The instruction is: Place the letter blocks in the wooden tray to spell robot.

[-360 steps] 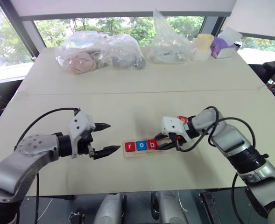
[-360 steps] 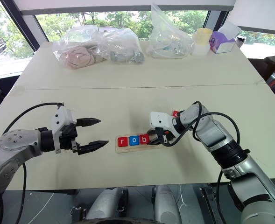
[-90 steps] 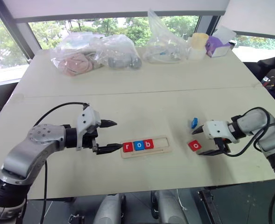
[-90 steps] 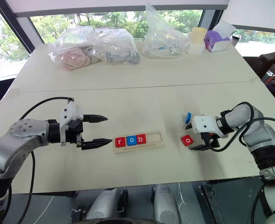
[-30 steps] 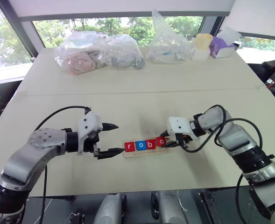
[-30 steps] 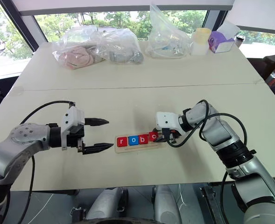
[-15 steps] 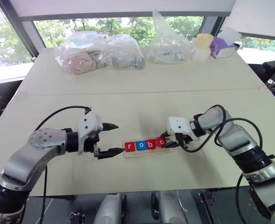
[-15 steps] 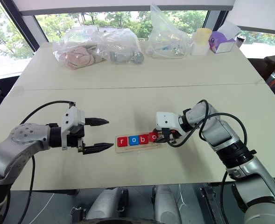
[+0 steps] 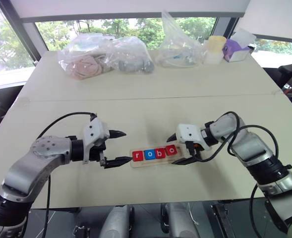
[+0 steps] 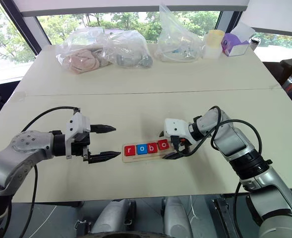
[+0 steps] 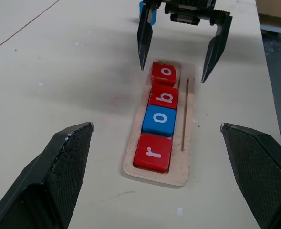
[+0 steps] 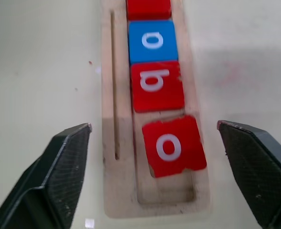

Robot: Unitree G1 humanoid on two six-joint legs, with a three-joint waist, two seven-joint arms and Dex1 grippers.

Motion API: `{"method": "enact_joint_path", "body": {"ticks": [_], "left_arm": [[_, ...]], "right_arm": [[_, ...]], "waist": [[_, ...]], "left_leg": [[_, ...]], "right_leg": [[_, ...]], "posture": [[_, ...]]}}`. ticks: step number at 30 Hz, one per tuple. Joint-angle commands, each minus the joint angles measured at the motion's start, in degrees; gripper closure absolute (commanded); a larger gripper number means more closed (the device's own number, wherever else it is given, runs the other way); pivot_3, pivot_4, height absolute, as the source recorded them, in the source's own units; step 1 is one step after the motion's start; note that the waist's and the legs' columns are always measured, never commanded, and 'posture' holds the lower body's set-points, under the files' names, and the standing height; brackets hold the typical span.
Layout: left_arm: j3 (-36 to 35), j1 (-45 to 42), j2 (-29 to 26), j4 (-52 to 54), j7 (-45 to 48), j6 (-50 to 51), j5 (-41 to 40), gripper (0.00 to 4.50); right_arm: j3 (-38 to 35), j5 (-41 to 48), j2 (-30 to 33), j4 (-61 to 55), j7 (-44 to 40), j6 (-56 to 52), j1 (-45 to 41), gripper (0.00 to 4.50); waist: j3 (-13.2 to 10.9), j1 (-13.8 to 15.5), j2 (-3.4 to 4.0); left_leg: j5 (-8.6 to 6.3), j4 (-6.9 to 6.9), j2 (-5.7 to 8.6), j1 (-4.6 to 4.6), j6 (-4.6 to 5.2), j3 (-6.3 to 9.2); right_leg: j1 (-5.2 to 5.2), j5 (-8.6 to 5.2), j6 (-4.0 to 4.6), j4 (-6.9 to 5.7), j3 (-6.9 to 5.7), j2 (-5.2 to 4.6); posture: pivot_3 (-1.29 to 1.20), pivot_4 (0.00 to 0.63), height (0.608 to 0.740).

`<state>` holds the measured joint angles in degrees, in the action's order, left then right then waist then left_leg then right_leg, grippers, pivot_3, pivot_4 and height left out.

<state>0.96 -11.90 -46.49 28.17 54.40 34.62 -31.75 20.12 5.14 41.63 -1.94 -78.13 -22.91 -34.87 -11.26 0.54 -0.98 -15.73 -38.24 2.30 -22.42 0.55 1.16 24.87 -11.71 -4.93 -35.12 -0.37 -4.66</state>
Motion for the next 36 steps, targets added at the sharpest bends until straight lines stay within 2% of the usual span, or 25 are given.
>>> {"method": "enact_joint_path", "body": {"ticks": [1, 7, 14, 23, 29, 36], "left_arm": [[-0.43, -0.81, 0.24, 1.05, -0.34, -0.24, -0.11, 0.00], [-0.29, -0.87, 0.55, 1.18, -0.62, -0.20, -0.07, 0.00], [-0.55, -0.69, 0.22, 1.32, -0.45, -0.15, -0.25, 0.00], [-0.23, -1.47, 0.14, 0.55, 0.25, -0.43, 0.02, 0.00], [0.07, -1.80, 0.33, 0.30, 0.57, -0.53, 0.19, 0.00], [0.25, -1.99, 0.56, 0.00, 0.50, -0.58, 0.27, 0.00]], "right_arm": [[-5.33, 1.54, -2.34, 2.38, 5.32, 0.40, -4.13, 0.06], [-4.45, -5.53, -3.60, 10.05, 14.64, 12.23, -3.10, 0.06], [-4.73, -6.92, -3.41, 9.51, 16.47, 16.10, 0.89, 0.06], [-5.92, -4.82, -2.83, 3.42, 15.86, 12.58, 3.70, 0.06], [-8.39, -5.11, -3.05, 2.61, 19.31, 10.79, 2.64, 0.06], [-10.03, -2.68, 2.72, -4.75, 15.53, 5.14, 7.55, 0.06]], "waist": [[0.00, -0.20, 0.00], [0.02, 0.17, -0.02], [0.01, -0.10, -0.02], [0.01, -0.07, -0.01], [0.01, -0.03, -0.01], [0.02, 0.16, -0.01]], "left_leg": [[0.00, 0.00, 0.00, 0.00, 0.00, 0.00], [0.02, 0.01, 0.01, -0.01, -0.04, 0.01], [0.02, 0.01, 0.03, -0.01, -0.04, -0.01], [0.02, 0.01, 0.02, 0.01, -0.03, -0.01], [0.02, 0.00, 0.02, 0.01, -0.03, -0.01], [0.02, 0.01, 0.02, -0.01, -0.02, 0.01]], "right_leg": [[0.00, 0.00, 0.00, -0.01, 0.00, 0.00], [0.00, 0.02, 0.02, 0.00, 0.00, 0.00], [0.01, 0.07, -0.05, -0.01, 0.00, 0.00], [0.00, 0.07, -0.06, -0.04, -0.02, 0.03], [0.00, 0.05, -0.03, -0.04, -0.04, 0.04], [-0.02, 0.05, -0.03, 0.00, -0.04, 0.02]], "posture": [[0.00, 0.150, 0.725], [0.00, 0.150, 0.725], [0.00, 0.150, 0.725], [0.00, 0.150, 0.725], [0.00, 0.150, 0.725], [0.00, 0.150, 0.725]]}}
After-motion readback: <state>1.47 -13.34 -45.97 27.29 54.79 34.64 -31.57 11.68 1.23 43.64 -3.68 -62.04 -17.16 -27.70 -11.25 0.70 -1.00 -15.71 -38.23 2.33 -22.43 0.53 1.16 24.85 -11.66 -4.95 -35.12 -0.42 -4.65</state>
